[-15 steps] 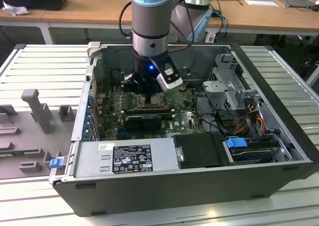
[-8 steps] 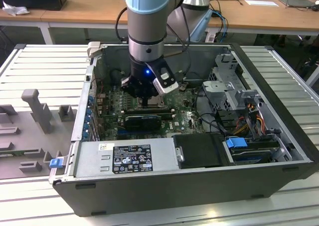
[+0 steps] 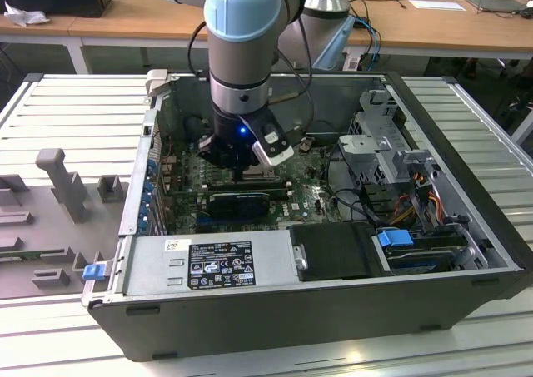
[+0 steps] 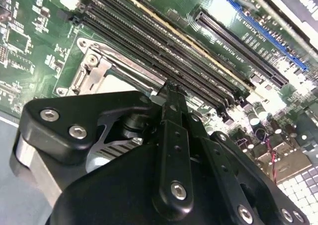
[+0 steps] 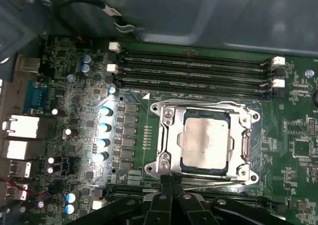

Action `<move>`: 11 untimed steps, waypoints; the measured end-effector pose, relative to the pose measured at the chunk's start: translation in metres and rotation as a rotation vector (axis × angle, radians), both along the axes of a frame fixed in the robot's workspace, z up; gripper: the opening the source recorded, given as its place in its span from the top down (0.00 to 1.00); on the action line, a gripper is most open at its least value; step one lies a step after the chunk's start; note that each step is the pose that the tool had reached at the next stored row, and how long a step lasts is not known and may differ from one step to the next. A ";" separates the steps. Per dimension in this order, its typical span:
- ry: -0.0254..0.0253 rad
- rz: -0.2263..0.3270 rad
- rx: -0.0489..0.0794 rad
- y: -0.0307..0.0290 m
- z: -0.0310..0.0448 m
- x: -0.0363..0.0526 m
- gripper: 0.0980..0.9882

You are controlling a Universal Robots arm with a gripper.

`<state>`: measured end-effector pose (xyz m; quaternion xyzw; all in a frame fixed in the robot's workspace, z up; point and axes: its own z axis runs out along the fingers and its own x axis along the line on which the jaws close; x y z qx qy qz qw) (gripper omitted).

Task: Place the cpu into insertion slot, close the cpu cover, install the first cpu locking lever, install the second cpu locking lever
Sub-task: 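Install the second cpu locking lever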

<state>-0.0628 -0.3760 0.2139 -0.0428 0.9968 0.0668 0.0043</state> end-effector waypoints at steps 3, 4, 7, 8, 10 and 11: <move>-0.0001 0.007 0.016 -0.0052 -0.0002 -0.0038 0.99; 0.0000 0.008 0.019 -0.0066 -0.0002 -0.0048 0.99; -0.0001 0.012 0.047 -0.0097 -0.0017 -0.0081 0.99; -0.0002 0.012 0.053 -0.0099 -0.0023 -0.0080 0.99; -0.0002 0.013 0.063 -0.0100 -0.0045 -0.0081 0.99; -0.0001 0.013 0.069 -0.0106 -0.0061 -0.0081 0.99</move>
